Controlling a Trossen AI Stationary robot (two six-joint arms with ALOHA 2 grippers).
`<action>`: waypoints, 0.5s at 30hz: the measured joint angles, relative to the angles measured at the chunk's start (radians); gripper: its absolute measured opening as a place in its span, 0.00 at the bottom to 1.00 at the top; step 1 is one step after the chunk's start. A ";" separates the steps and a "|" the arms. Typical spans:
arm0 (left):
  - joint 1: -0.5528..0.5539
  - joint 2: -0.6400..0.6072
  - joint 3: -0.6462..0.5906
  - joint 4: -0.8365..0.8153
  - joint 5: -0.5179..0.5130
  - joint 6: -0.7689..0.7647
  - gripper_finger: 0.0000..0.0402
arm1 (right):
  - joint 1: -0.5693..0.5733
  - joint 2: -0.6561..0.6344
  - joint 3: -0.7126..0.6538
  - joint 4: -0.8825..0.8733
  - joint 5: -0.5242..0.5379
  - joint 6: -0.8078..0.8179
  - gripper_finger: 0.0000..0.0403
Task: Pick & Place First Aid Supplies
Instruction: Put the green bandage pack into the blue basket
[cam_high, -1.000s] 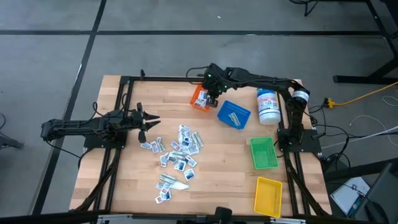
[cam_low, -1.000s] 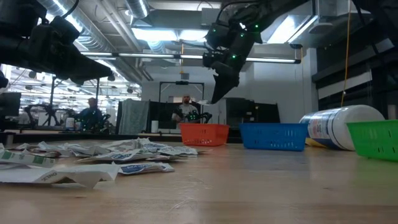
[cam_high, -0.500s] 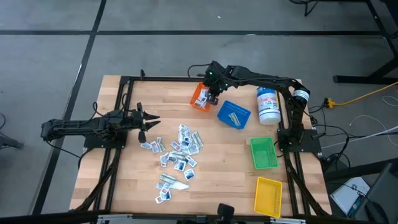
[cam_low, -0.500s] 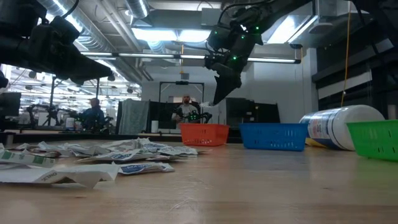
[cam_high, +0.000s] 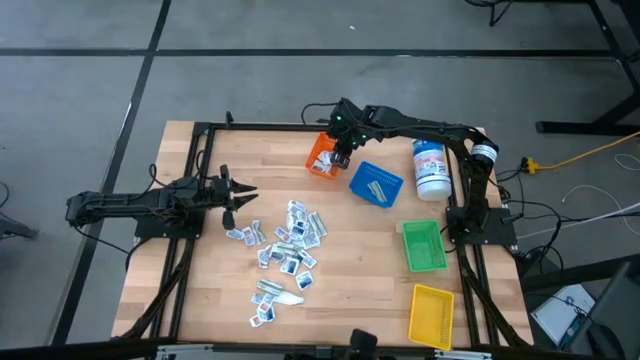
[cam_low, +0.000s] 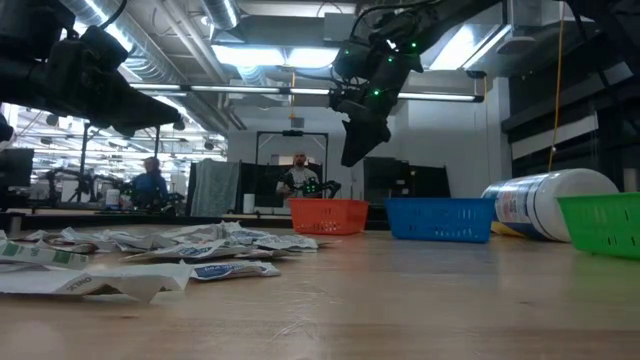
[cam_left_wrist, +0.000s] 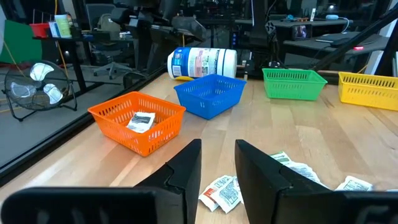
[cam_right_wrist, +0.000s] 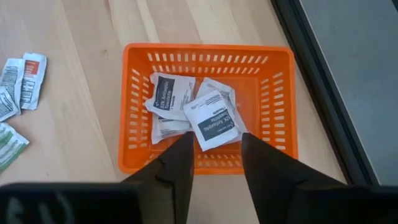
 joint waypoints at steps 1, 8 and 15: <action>0.000 0.000 0.000 0.000 0.000 0.000 0.23 | 0.001 0.000 0.000 0.000 0.000 0.005 0.34; 0.000 0.000 0.000 0.000 0.000 0.000 0.23 | 0.026 0.000 0.000 -0.006 0.000 0.016 0.34; 0.000 0.000 0.000 0.000 0.000 0.000 0.23 | 0.066 0.000 0.000 -0.010 0.000 0.035 0.34</action>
